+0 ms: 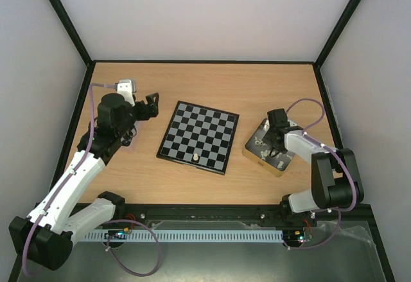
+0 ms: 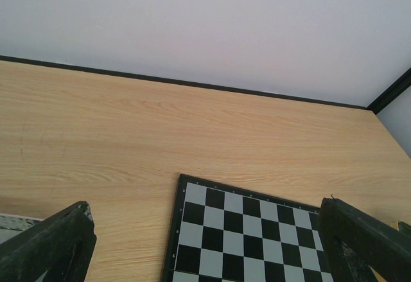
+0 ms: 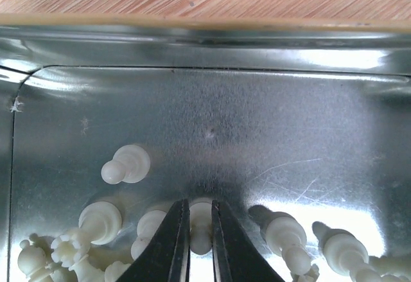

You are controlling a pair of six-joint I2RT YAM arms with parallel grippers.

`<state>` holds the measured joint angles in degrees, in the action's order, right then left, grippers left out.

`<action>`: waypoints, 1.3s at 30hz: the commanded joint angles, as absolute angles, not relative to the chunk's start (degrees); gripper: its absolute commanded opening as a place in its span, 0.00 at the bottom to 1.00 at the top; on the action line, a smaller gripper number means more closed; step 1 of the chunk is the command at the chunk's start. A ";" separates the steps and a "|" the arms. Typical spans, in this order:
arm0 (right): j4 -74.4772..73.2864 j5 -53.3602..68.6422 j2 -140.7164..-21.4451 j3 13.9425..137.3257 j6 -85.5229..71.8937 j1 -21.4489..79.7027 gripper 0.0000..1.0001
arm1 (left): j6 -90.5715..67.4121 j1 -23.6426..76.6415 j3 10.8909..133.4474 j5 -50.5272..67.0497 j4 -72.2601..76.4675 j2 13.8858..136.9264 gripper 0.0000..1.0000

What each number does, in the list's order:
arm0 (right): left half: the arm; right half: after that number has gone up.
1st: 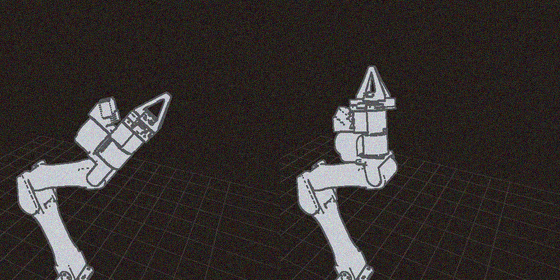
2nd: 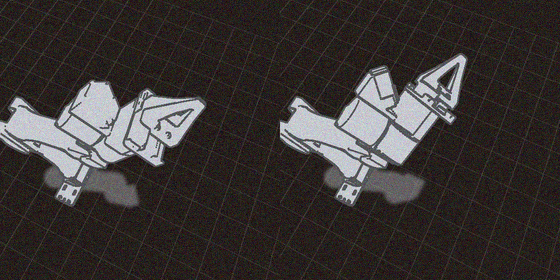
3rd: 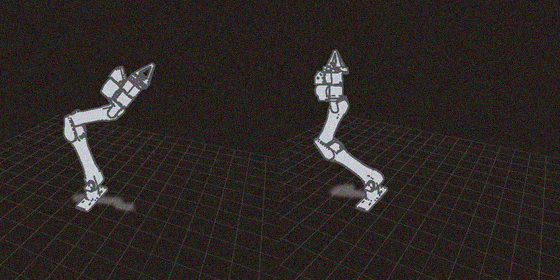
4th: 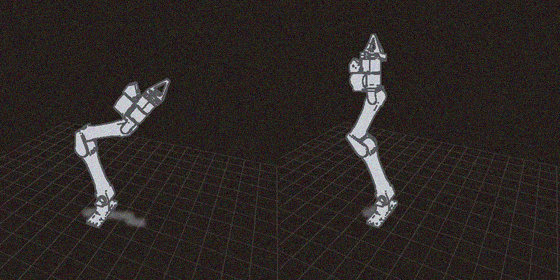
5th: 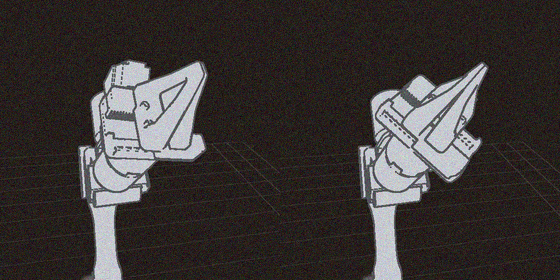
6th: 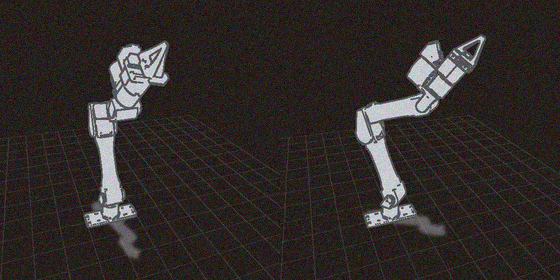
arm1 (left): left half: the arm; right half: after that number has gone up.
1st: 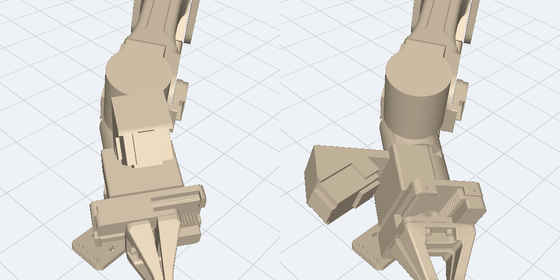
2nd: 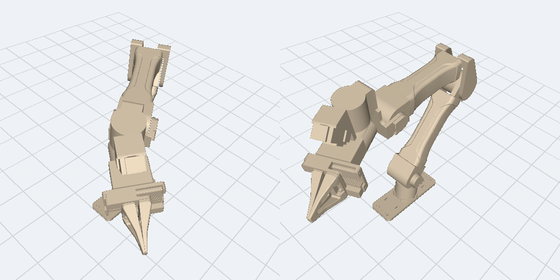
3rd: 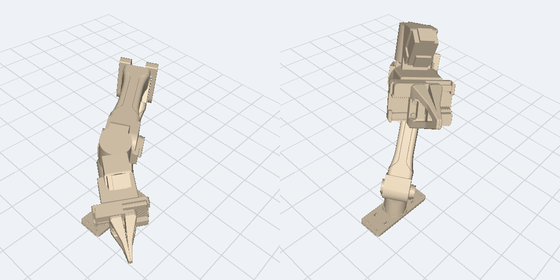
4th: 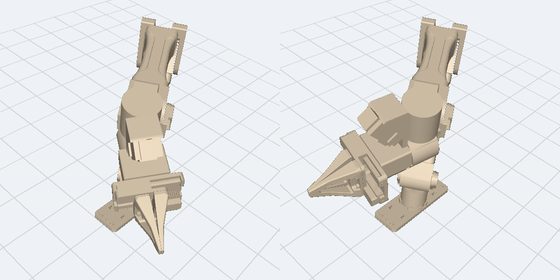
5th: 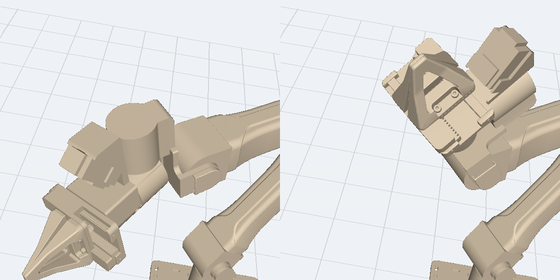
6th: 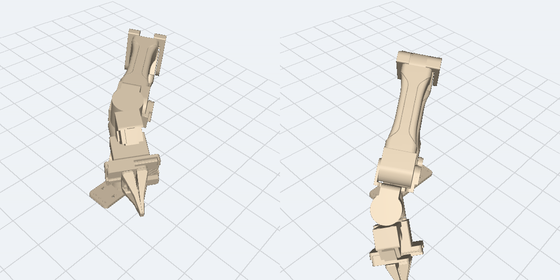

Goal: Set up the chess pieces on the board
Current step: Pick up the chess piece from the storage box, then place the chess piece on the chessboard.

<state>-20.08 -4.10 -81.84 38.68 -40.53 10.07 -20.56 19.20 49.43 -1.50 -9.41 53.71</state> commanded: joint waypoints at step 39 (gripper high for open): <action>-27.35 -1.94 -110.87 85.38 -37.82 56.91 0.04 | -26.96 13.66 47.10 -18.07 -10.52 45.51 0.98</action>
